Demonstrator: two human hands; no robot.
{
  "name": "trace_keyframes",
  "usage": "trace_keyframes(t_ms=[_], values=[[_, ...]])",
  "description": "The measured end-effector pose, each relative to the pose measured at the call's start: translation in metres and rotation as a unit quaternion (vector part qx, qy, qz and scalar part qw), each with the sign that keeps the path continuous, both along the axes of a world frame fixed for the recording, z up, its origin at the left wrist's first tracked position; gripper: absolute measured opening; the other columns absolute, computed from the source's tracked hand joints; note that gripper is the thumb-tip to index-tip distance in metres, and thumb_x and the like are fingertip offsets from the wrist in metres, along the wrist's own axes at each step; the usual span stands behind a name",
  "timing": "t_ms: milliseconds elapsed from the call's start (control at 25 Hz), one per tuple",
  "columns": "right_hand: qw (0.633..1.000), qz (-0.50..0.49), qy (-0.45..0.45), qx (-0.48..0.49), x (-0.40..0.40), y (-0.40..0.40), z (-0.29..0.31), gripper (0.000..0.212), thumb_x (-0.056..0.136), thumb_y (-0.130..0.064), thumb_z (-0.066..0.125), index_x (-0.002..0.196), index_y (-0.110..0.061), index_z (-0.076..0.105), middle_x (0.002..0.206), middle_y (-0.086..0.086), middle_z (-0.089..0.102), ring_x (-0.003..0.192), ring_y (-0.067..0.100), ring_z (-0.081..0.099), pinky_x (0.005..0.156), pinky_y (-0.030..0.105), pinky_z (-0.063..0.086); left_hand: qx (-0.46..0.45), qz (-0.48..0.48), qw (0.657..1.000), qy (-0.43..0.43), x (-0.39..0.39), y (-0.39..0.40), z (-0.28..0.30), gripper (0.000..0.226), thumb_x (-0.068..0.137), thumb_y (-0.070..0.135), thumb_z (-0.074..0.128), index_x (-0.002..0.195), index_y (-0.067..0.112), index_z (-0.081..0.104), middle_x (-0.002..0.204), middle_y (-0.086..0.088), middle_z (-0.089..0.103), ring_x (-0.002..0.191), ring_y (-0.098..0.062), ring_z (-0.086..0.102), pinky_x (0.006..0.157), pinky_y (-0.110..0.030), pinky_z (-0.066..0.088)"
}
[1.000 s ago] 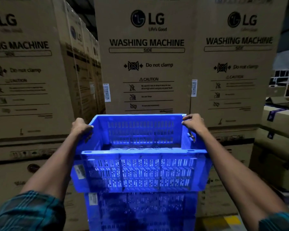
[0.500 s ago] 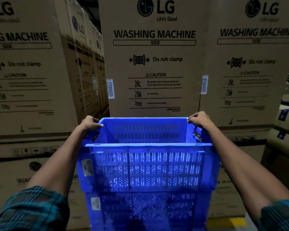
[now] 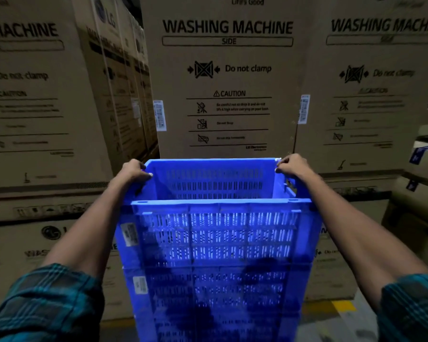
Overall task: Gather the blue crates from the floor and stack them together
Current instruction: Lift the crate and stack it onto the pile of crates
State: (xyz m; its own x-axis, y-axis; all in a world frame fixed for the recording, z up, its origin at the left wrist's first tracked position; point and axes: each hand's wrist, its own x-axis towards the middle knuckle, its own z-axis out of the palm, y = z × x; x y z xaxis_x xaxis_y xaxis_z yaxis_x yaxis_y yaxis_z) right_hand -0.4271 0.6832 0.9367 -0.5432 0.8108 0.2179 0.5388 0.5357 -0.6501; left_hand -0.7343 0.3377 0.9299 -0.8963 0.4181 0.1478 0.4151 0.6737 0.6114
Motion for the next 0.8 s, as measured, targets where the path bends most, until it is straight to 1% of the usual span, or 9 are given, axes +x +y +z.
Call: trace_keyframes(t_ms=[40, 120, 240, 360, 440, 520, 600, 720, 800], values=[[1.000, 0.008, -0.017, 0.015, 0.000, -0.004, -0.001, 0.006, 0.080, -0.020, 0.072, 0.085, -0.019, 0.075, 0.097, 0.010, 0.073, 0.087, 0.025, 0.066, 0.081, 0.030, 0.052, -0.047, 0.001, 0.999, 0.017, 0.003, 0.000, -0.002, 0.058, 0.085, 0.029, 0.073, 0.136, 0.009, 0.055, 0.118, -0.023, 0.066, 0.103, -0.036, 0.066, 0.085, -0.038, 0.053], [0.998, 0.021, -0.055, 0.037, 0.000, -0.015, -0.004, 0.005, 0.081, -0.022, 0.070, 0.082, -0.019, 0.074, 0.091, 0.011, 0.073, 0.083, 0.025, 0.068, 0.080, 0.033, 0.056, -0.128, 0.004, 0.989, 0.075, 0.021, 0.001, -0.005, 0.055, 0.084, 0.040, 0.071, 0.132, 0.017, 0.058, 0.122, -0.017, 0.065, 0.114, -0.034, 0.061, 0.097, -0.041, 0.046], [0.994, 0.034, -0.089, 0.060, 0.004, -0.034, -0.004, 0.019, 0.081, -0.027, 0.067, 0.088, -0.012, 0.076, 0.089, 0.010, 0.074, 0.082, 0.023, 0.069, 0.079, 0.035, 0.057, -0.172, -0.005, 0.975, 0.139, 0.046, 0.008, -0.006, 0.048, 0.085, 0.045, 0.067, 0.128, 0.024, 0.061, 0.129, -0.009, 0.062, 0.123, -0.030, 0.054, 0.101, -0.046, 0.033], [0.989, 0.047, -0.111, 0.089, 0.010, -0.057, -0.001, 0.029, 0.084, -0.034, 0.066, 0.099, -0.011, 0.075, 0.102, 0.013, 0.074, 0.095, 0.028, 0.068, 0.086, 0.035, 0.055, -0.147, -0.062, 0.973, 0.167, 0.071, 0.016, -0.007, 0.055, 0.086, 0.052, 0.063, 0.133, 0.023, 0.059, 0.131, -0.004, 0.064, 0.128, -0.025, 0.052, 0.103, -0.046, 0.035], [0.986, 0.072, -0.095, 0.117, 0.018, -0.083, -0.004, 0.038, 0.089, -0.038, 0.064, 0.114, -0.011, 0.069, 0.115, 0.012, 0.071, 0.109, 0.028, 0.063, 0.092, 0.035, 0.050, -0.081, -0.155, 0.969, 0.175, 0.096, 0.019, -0.006, 0.062, 0.083, 0.062, 0.059, 0.127, 0.019, 0.065, 0.123, -0.003, 0.069, 0.117, -0.019, 0.061, 0.101, -0.042, 0.046], [0.985, 0.098, -0.047, 0.131, 0.029, -0.112, -0.016, 0.048, 0.091, -0.049, 0.059, 0.125, -0.017, 0.061, 0.126, 0.006, 0.065, 0.120, 0.026, 0.057, 0.097, 0.038, 0.046, 0.008, -0.255, 0.952, 0.172, 0.132, 0.019, -0.008, 0.062, 0.083, 0.064, 0.057, 0.118, 0.015, 0.071, 0.101, 0.000, 0.074, 0.097, -0.006, 0.064, 0.096, -0.039, 0.050], [0.980, 0.108, 0.001, 0.167, 0.041, -0.139, -0.033, 0.055, 0.089, -0.062, 0.053, 0.127, -0.023, 0.058, 0.126, 0.002, 0.065, 0.122, 0.023, 0.056, 0.097, 0.041, 0.045, 0.041, -0.326, 0.928, 0.173, 0.167, 0.017, -0.015, 0.071, 0.077, 0.072, 0.058, 0.121, 0.017, 0.070, 0.104, 0.002, 0.077, 0.098, -0.002, 0.067, 0.090, -0.033, 0.054], [0.962, 0.109, 0.032, 0.247, 0.051, -0.160, -0.057, 0.066, 0.080, -0.076, 0.048, 0.123, -0.027, 0.059, 0.118, -0.004, 0.069, 0.114, 0.018, 0.061, 0.100, 0.042, 0.036, -0.023, -0.291, 0.910, 0.293, 0.190, 0.020, -0.034, 0.067, 0.073, 0.067, 0.070, 0.125, 0.025, 0.068, 0.116, 0.002, 0.074, 0.111, -0.016, 0.067, 0.088, -0.033, 0.053], [0.947, 0.100, 0.013, 0.304, 0.049, -0.159, -0.068, 0.066, 0.077, -0.076, 0.055, 0.119, -0.026, 0.064, 0.109, -0.005, 0.071, 0.110, 0.019, 0.061, 0.098, 0.041, 0.027, -0.007, -0.247, 0.897, 0.366, 0.192, 0.023, -0.044, 0.055, 0.076, 0.055, 0.076, 0.120, 0.022, 0.071, 0.111, -0.001, 0.075, 0.106, -0.025, 0.069, 0.079, -0.035, 0.051]])
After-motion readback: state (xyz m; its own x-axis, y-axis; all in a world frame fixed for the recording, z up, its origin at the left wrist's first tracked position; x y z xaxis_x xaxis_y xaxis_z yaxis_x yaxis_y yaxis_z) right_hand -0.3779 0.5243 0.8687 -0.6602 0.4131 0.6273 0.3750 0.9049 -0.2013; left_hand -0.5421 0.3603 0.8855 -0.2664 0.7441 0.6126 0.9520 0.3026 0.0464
